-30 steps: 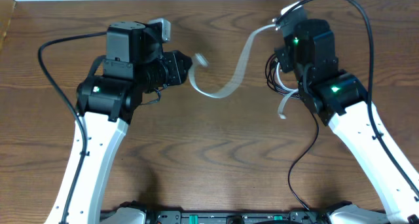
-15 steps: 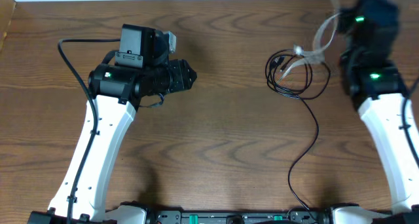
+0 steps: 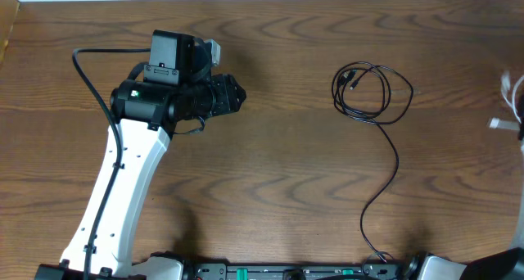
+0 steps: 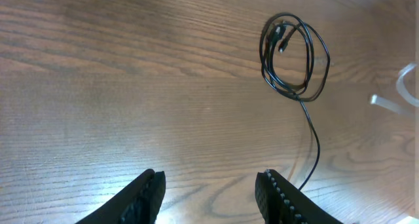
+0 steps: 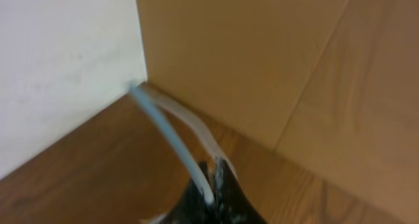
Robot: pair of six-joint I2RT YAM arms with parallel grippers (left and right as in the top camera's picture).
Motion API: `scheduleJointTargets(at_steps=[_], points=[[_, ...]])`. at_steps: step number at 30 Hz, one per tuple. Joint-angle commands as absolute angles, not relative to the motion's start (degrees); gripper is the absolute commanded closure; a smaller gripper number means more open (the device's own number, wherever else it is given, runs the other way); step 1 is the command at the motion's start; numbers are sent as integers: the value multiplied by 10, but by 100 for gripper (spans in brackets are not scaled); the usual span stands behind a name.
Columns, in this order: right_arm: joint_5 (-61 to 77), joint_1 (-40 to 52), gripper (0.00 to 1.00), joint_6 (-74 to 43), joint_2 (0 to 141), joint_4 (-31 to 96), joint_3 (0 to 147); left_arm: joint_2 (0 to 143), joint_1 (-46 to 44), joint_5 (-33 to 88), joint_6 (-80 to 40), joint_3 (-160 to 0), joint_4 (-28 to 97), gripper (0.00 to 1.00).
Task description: Untangle cables
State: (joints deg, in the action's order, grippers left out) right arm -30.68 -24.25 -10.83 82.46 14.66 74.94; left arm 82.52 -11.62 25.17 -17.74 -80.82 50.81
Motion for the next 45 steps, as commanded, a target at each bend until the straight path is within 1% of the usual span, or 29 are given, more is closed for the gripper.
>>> scheduleJointTargets(at_steps=[1,2,3,4,6,11,13,14,18,21,24,28,29,30,33,38,41,45], points=[[-210,-283,91,-154,844,188,753,826,-113,248,-171,-809,509,50],[-194,-292,68,-154,849,202,753,826,-113,248,-171,-809,509,50],[-182,-297,57,-154,852,210,753,826,-113,248,-171,-809,509,50],[-163,-302,39,-154,856,220,753,826,-113,248,-171,-809,509,50],[-125,-309,27,-154,864,232,753,826,-113,248,-171,-809,509,50],[-67,-309,24,-154,874,246,753,826,-113,241,-171,-809,509,50],[-17,-307,20,-154,875,258,753,826,-113,239,-171,-809,509,50],[47,-306,16,-154,876,270,753,826,-113,239,-171,-809,509,50],[182,-295,12,-135,882,312,752,826,-113,207,-172,-809,510,50],[266,-271,14,-56,895,342,752,827,-113,166,-171,-808,511,50],[289,-228,17,29,923,390,752,831,-113,122,-172,-808,517,50],[320,-164,27,146,970,438,752,841,-113,106,-172,-808,525,50],[319,-139,32,163,988,440,752,844,-113,106,-172,-808,527,50],[311,-123,34,166,999,437,752,847,-113,106,-172,-808,528,50],[269,-74,35,166,1025,416,752,855,-113,106,-172,-808,534,50],[116,26,31,185,1063,335,752,858,-113,106,-172,-808,540,50],[86,66,29,204,1084,288,752,858,-113,106,-172,-808,540,50],[86,100,28,202,1124,260,752,858,-113,106,-172,-808,544,50]])
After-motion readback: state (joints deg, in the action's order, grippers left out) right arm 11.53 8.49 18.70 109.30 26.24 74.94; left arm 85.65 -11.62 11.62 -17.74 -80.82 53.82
